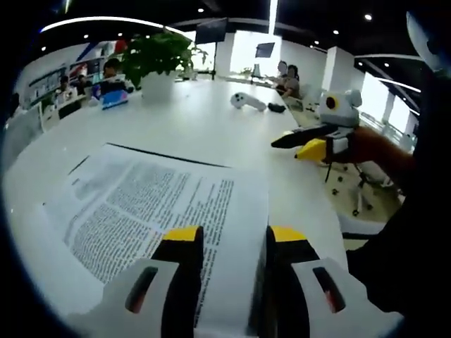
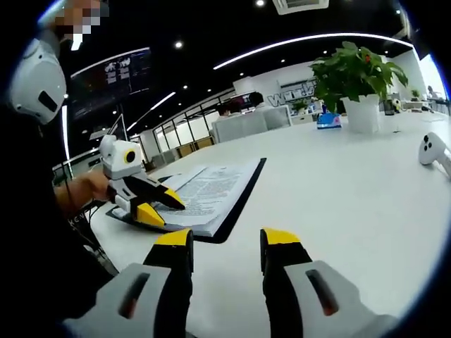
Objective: Flip through the bound document one page at a time
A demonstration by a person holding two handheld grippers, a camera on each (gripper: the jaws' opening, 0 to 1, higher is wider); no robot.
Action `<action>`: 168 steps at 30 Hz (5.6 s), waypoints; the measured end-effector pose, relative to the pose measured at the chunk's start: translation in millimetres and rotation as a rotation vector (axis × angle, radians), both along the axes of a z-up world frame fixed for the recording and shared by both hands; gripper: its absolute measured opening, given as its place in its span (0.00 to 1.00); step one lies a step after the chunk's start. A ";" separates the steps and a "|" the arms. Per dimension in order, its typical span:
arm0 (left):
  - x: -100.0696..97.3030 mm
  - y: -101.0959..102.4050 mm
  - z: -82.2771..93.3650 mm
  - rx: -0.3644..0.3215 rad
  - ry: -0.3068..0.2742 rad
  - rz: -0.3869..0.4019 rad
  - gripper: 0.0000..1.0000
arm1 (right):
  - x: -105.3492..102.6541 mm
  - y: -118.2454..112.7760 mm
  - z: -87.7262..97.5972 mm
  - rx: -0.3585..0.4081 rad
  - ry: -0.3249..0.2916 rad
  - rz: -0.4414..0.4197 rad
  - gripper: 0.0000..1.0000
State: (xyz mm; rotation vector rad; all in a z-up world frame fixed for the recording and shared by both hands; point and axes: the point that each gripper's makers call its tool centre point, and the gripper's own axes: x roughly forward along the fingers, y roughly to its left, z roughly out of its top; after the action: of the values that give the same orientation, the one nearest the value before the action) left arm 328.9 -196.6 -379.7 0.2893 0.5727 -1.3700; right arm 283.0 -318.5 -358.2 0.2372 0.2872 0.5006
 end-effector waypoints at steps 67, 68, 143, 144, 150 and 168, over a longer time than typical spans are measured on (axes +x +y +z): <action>-18.4 -12.8 -5.4 0.014 -0.127 -0.023 0.17 | 36.3 90.6 -0.6 0.285 0.310 0.039 0.41; -18.8 -13.5 -5.4 0.016 -0.129 -0.025 0.17 | 36.8 90.5 -1.6 0.281 0.311 0.034 0.40; -17.9 -14.9 -3.2 -0.061 -0.089 -0.009 0.20 | 54.2 73.4 -20.2 0.277 0.281 -0.103 0.02; -18.7 -14.9 -3.0 -0.061 -0.081 -0.009 0.21 | 54.5 73.0 -20.3 0.282 0.282 -0.105 0.02; -21.8 -7.2 0.7 -0.048 -0.062 -0.002 0.24 | 55.2 72.4 -20.1 0.307 0.287 -0.115 0.02; -6.9 69.7 31.9 -0.111 -0.081 0.183 0.24 | 63.9 81.6 -16.3 0.296 0.285 -0.106 0.02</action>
State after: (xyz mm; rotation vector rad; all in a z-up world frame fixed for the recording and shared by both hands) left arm 322.0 -126.9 -347.8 0.1964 0.4426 -1.2031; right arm 346.9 -236.9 -374.5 0.6121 0.4760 0.4023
